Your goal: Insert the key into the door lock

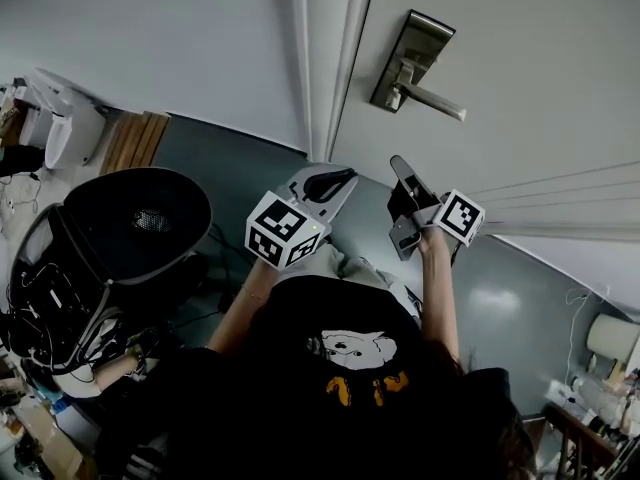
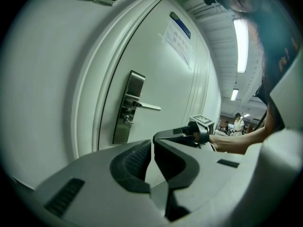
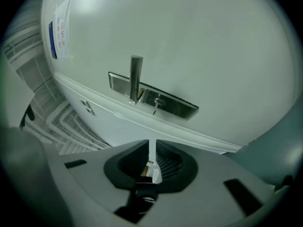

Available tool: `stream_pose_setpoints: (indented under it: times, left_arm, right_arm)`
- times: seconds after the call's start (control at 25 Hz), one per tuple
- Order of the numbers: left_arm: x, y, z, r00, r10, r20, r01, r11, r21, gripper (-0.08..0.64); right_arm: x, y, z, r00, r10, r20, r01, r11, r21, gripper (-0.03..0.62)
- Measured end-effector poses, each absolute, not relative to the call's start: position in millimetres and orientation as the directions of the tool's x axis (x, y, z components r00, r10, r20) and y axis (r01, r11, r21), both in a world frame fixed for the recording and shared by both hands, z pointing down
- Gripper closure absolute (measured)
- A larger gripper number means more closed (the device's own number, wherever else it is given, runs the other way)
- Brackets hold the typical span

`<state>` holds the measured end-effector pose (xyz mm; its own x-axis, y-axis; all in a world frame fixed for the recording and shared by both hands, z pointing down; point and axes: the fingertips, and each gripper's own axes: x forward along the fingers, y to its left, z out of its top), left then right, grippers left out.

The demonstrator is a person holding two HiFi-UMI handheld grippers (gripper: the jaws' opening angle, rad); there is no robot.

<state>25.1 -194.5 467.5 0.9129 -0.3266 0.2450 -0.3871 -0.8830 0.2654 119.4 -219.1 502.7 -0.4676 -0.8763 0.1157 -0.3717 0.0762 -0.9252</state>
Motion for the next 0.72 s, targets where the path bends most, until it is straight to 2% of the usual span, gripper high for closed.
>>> stream_pose_setpoints:
  times: [0.72]
  left_arm:
    - [62, -111, 455, 0.857, -0.437, 0.273, -0.500, -0.832, 0.238, 0.535]
  right_arm:
    - [147, -103, 473, -0.573, -0.813, 0.102, -0.424, 0.187, -0.886, 0.558]
